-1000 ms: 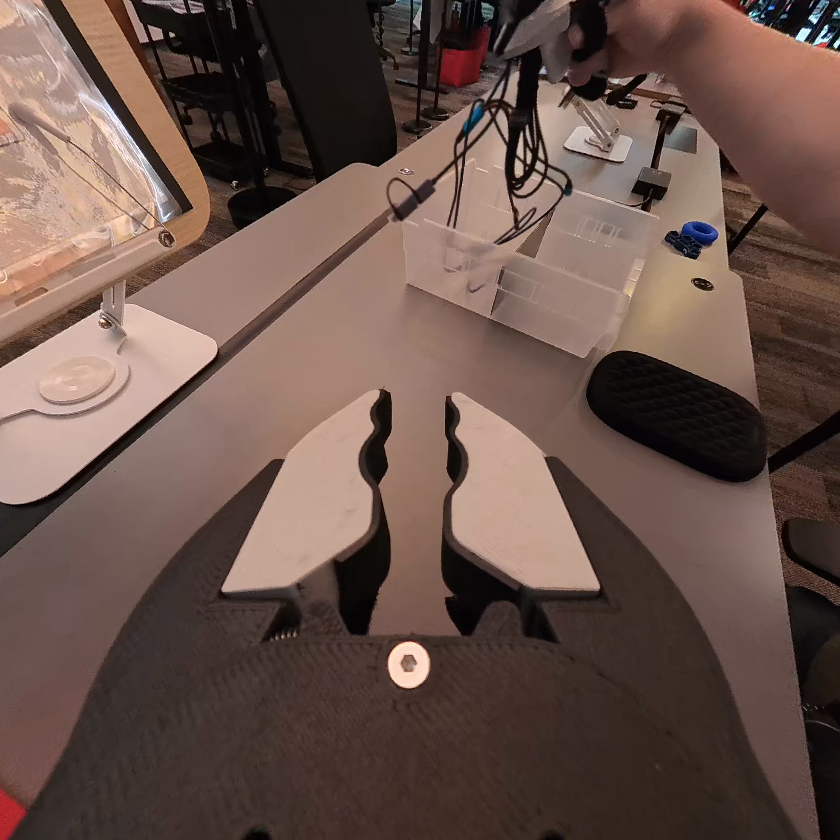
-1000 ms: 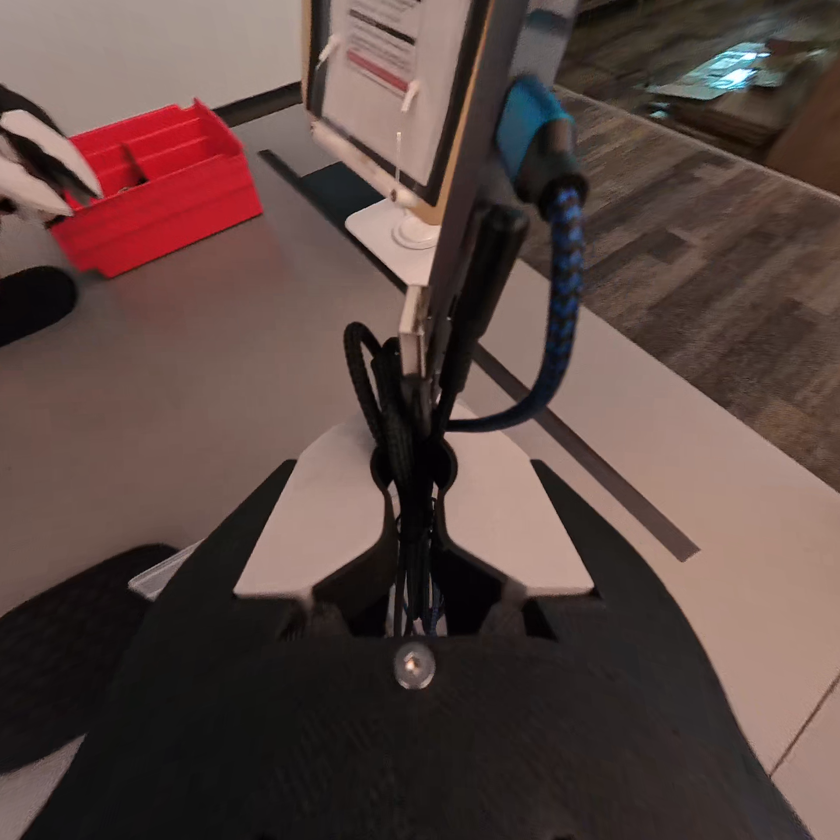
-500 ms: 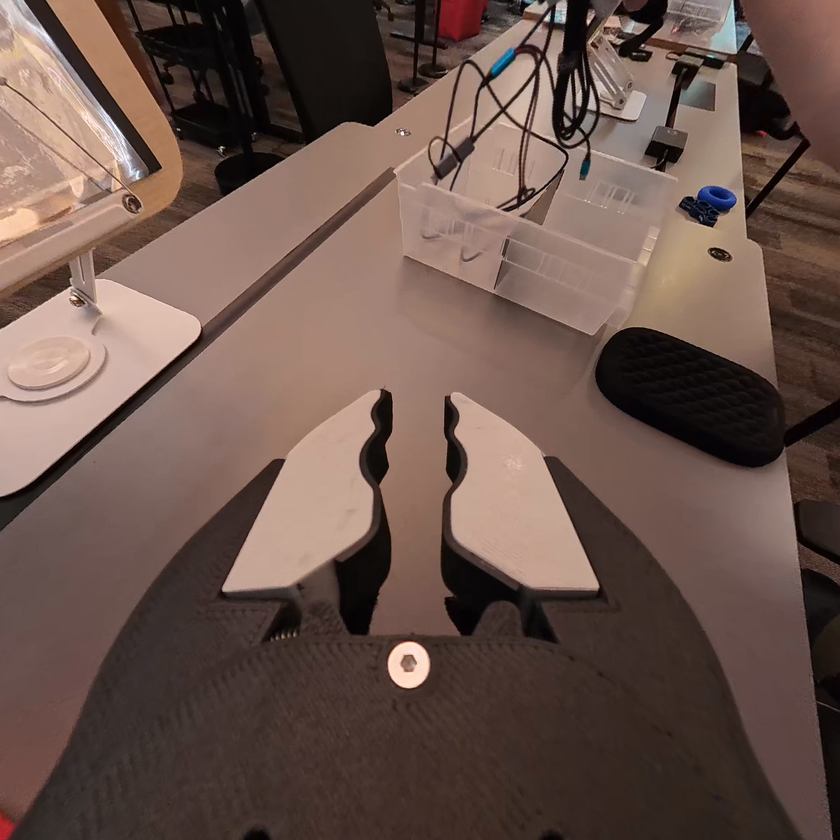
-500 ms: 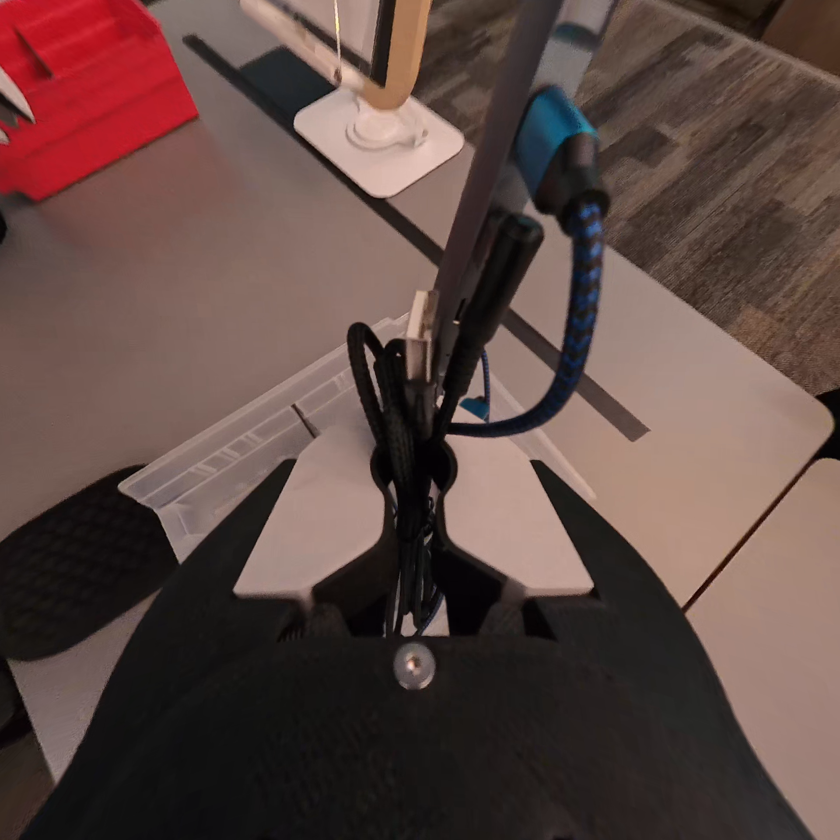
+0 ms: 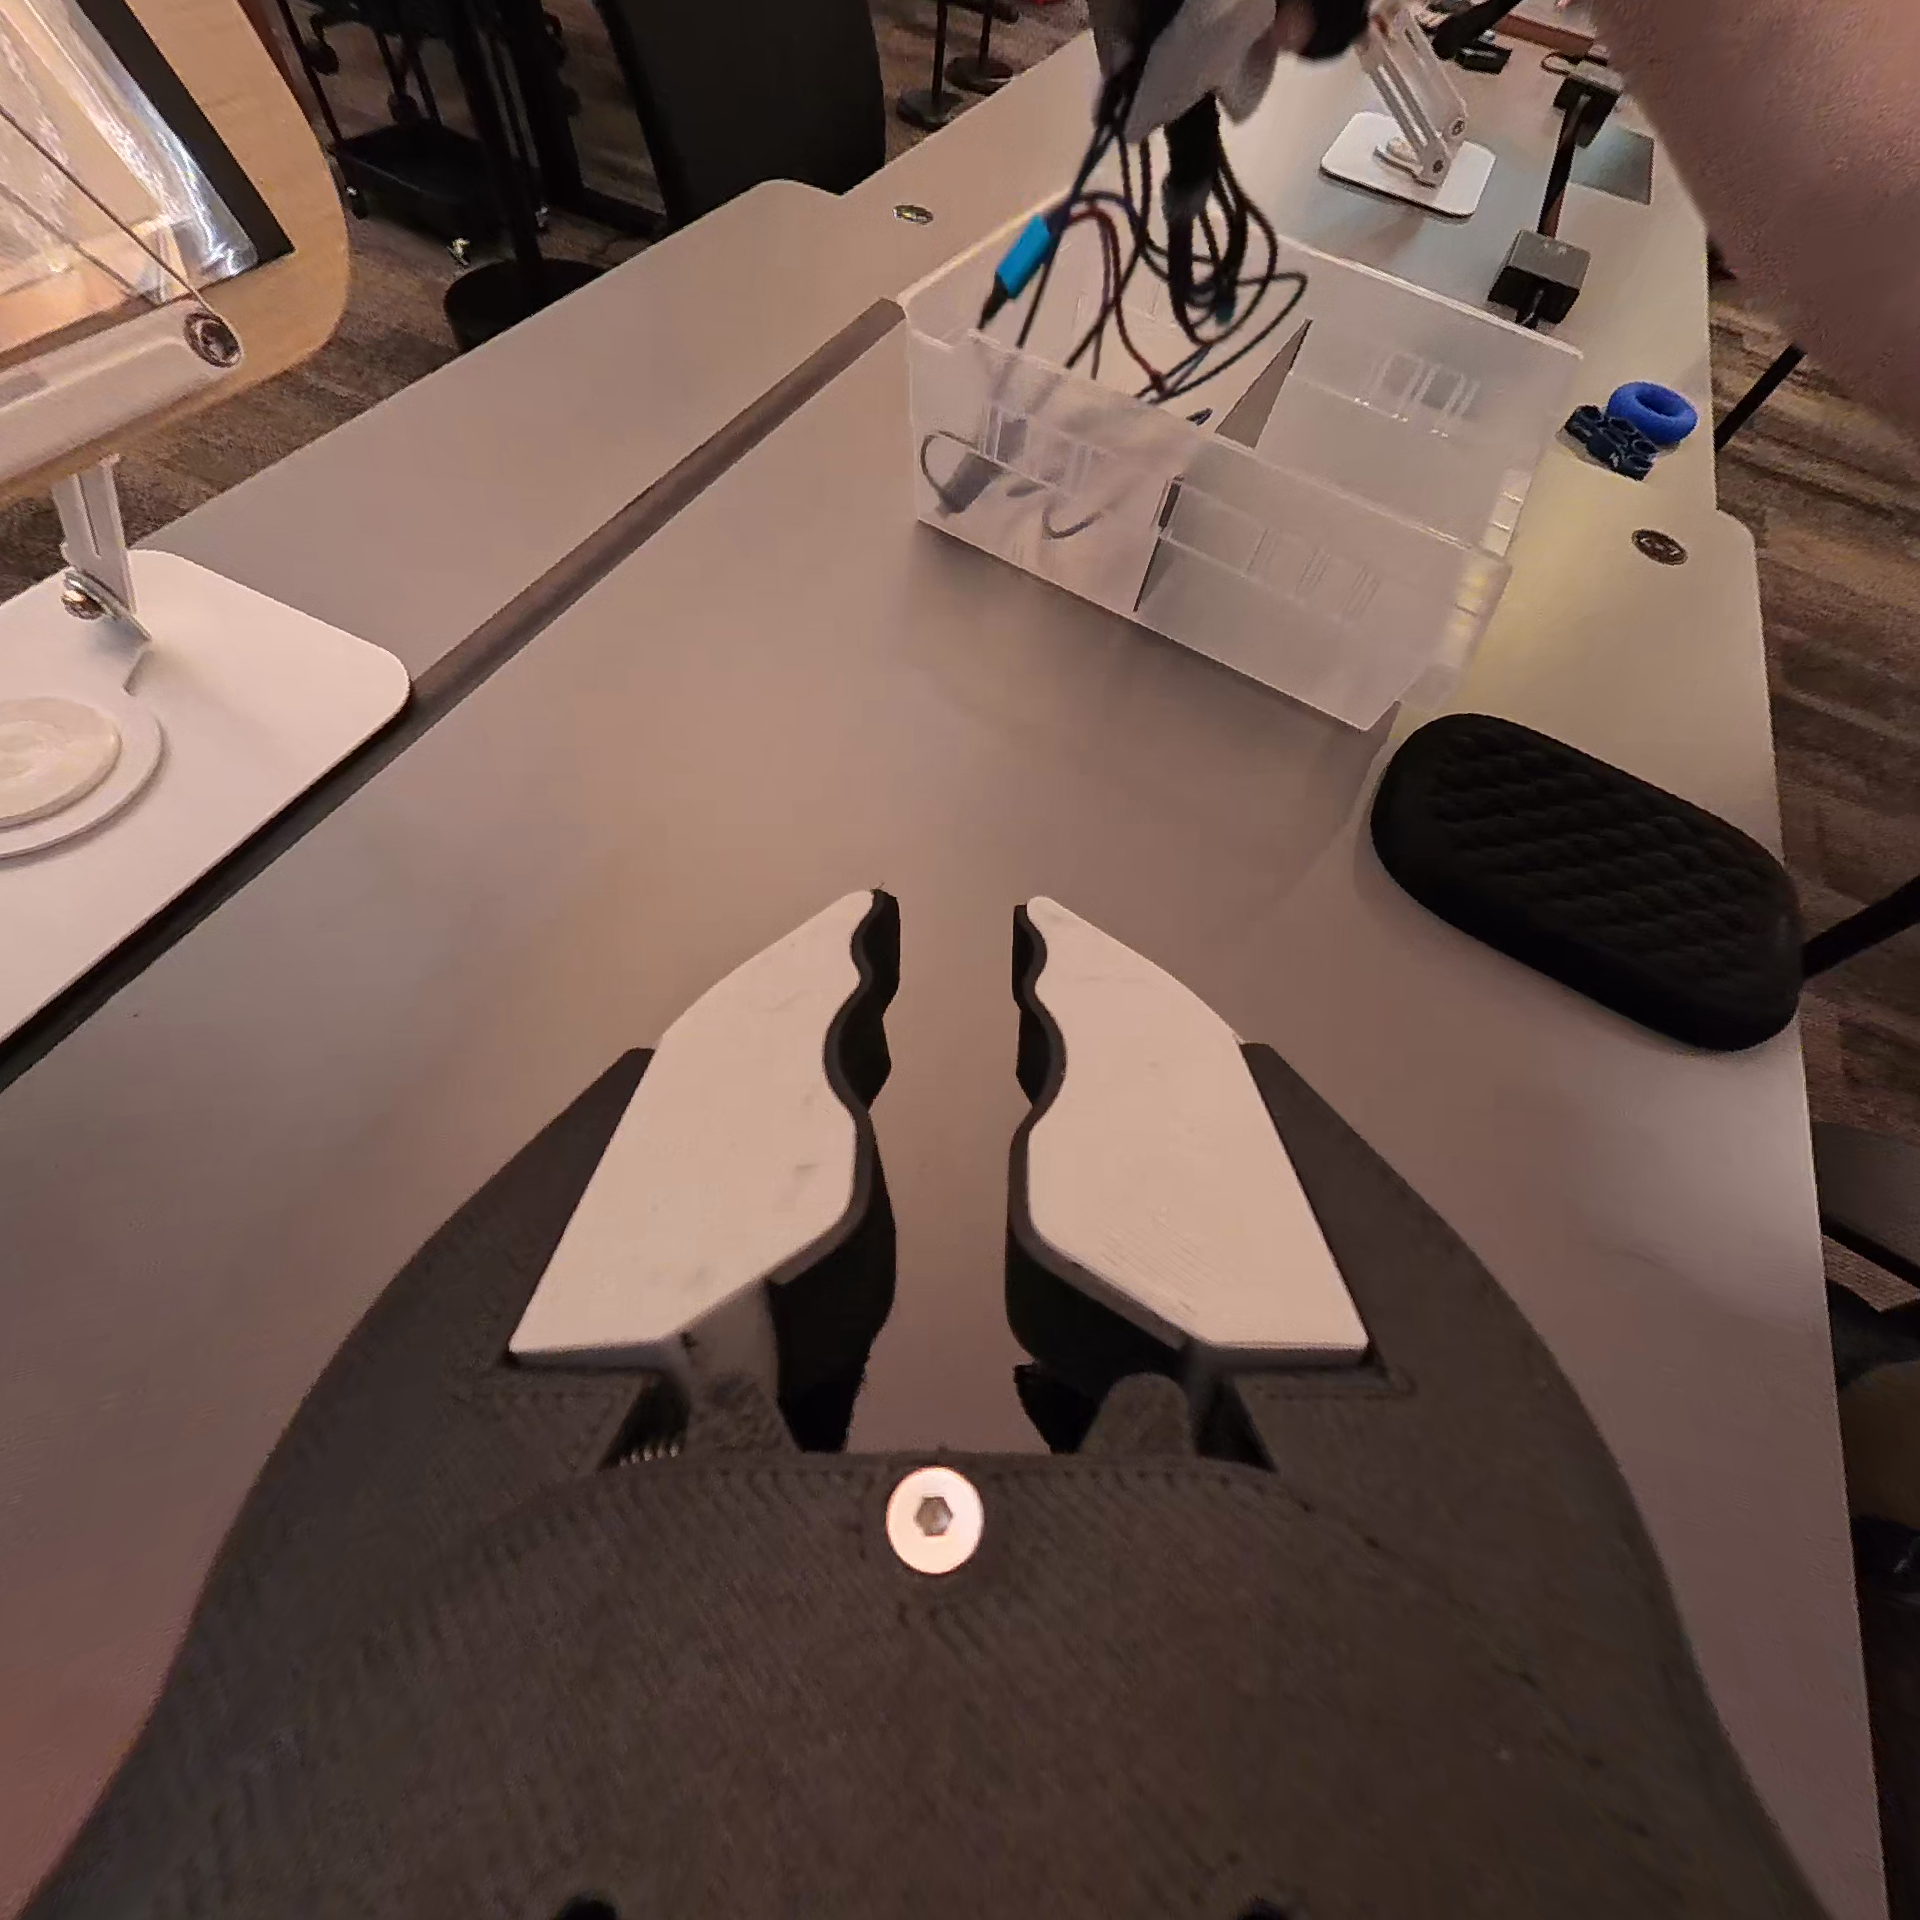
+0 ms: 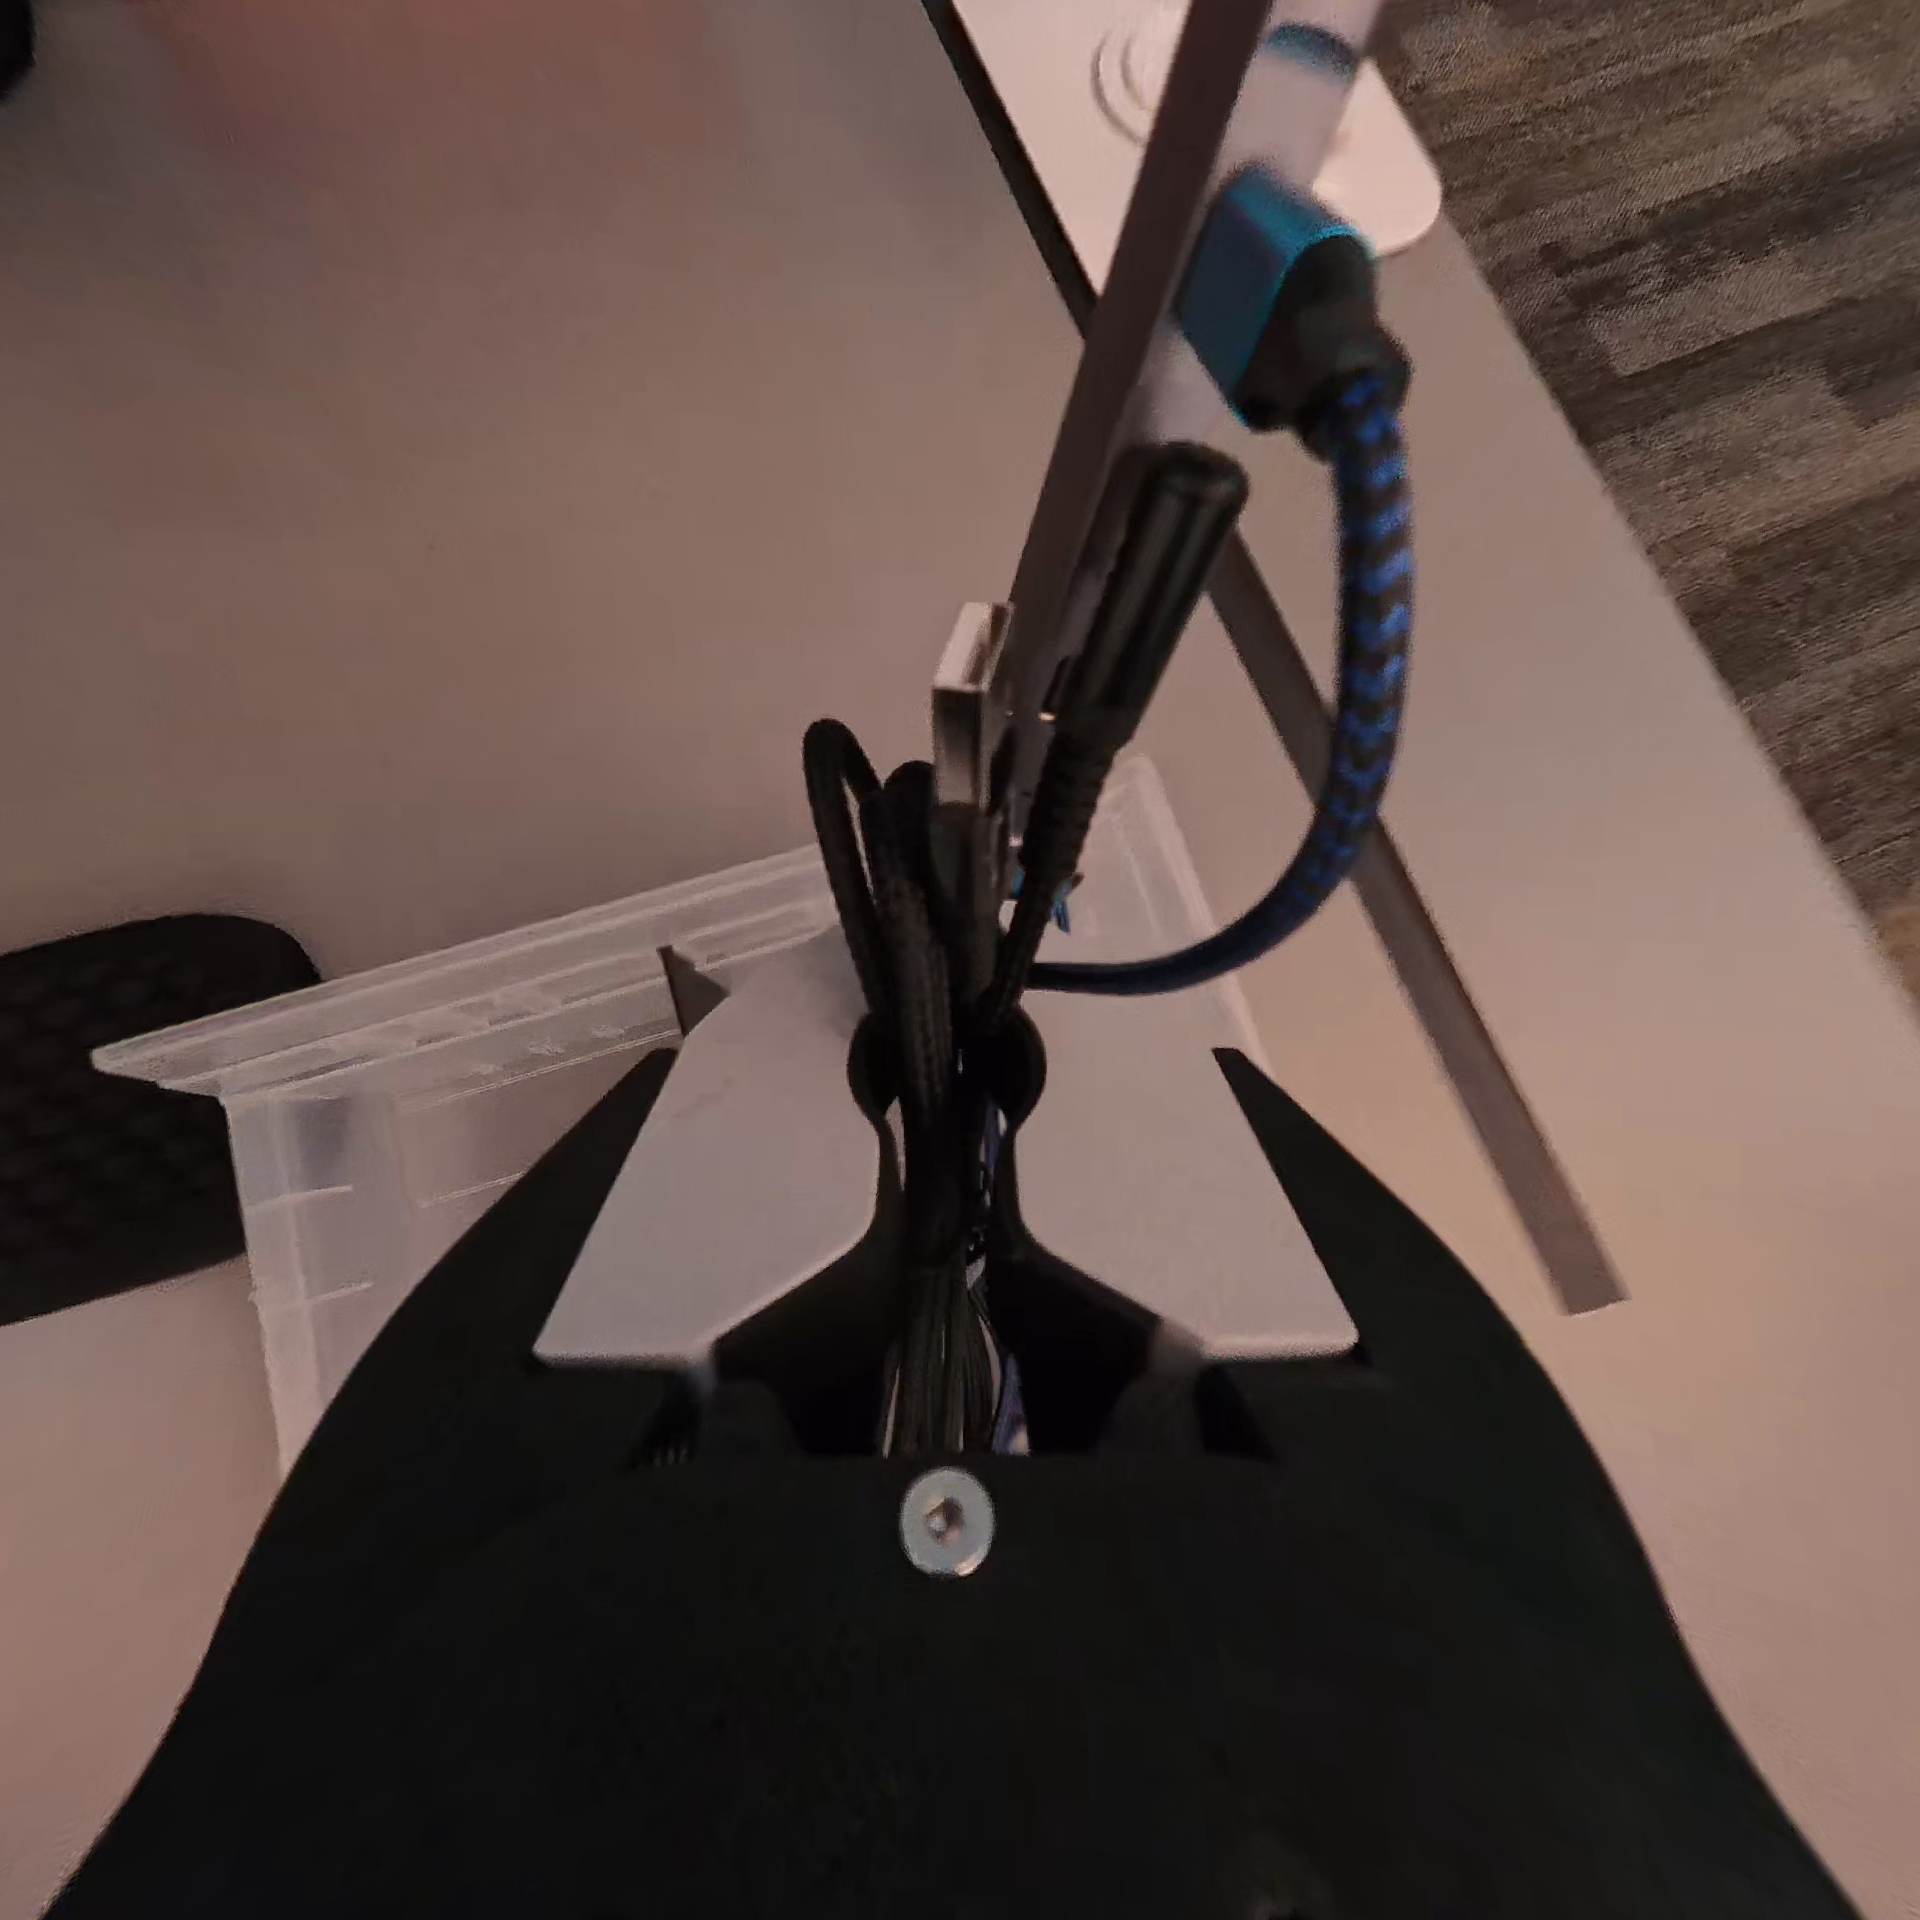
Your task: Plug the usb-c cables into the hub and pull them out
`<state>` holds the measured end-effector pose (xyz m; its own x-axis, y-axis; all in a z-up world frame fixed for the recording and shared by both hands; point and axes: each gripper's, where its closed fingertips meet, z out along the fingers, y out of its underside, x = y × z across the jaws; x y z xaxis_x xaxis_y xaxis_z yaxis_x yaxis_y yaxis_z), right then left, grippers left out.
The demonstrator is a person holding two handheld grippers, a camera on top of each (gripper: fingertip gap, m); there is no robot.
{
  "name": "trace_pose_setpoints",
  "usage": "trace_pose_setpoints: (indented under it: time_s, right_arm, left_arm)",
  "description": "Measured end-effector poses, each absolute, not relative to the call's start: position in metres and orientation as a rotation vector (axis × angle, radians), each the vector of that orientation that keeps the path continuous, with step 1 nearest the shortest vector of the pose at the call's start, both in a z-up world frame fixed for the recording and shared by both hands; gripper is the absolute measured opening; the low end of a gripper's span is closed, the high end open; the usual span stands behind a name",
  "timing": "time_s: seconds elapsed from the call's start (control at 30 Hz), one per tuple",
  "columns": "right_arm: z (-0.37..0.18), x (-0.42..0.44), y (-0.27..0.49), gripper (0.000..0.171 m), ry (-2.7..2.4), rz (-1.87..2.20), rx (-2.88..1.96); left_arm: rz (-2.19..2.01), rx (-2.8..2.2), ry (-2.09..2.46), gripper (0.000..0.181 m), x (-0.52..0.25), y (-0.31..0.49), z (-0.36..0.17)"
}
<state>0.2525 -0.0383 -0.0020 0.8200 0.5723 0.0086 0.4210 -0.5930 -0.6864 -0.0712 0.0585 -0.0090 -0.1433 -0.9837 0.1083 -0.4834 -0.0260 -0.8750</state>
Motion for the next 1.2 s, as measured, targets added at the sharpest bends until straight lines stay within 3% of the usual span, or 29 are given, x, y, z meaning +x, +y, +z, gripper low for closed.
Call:
trace_pose_setpoints:
  time_s: [0.37, 0.6, 0.93, 1.1, 1.2]
  right_arm:
    - [-0.087, 0.245, -0.069, 0.015, -0.558, 0.505, -2.442]
    - [-0.090, 0.237, -0.079, 0.035, -0.523, 0.514, -2.529]
    - [-0.062, 0.239, -0.099, 0.064, -0.406, 0.355, -2.356]
    - [-0.044, 0.233, -0.117, 0.063, -0.360, 0.264, -2.259]
    - [-0.007, 0.222, -0.116, 0.062, -0.320, 0.122, -2.085]
  left_arm:
    - [-1.122, -1.544, 1.726, 0.018, -0.067, 0.045, -0.017]
    - [-1.133, -1.558, 1.754, 0.019, -0.067, 0.040, -0.021]
    - [-1.191, -1.528, 1.726, 0.020, -0.076, 0.038, 0.002]
    - [-1.212, -1.492, 1.690, 0.020, -0.088, 0.040, 0.026]
    - [-1.177, -1.460, 1.645, 0.020, -0.107, 0.051, 0.050]
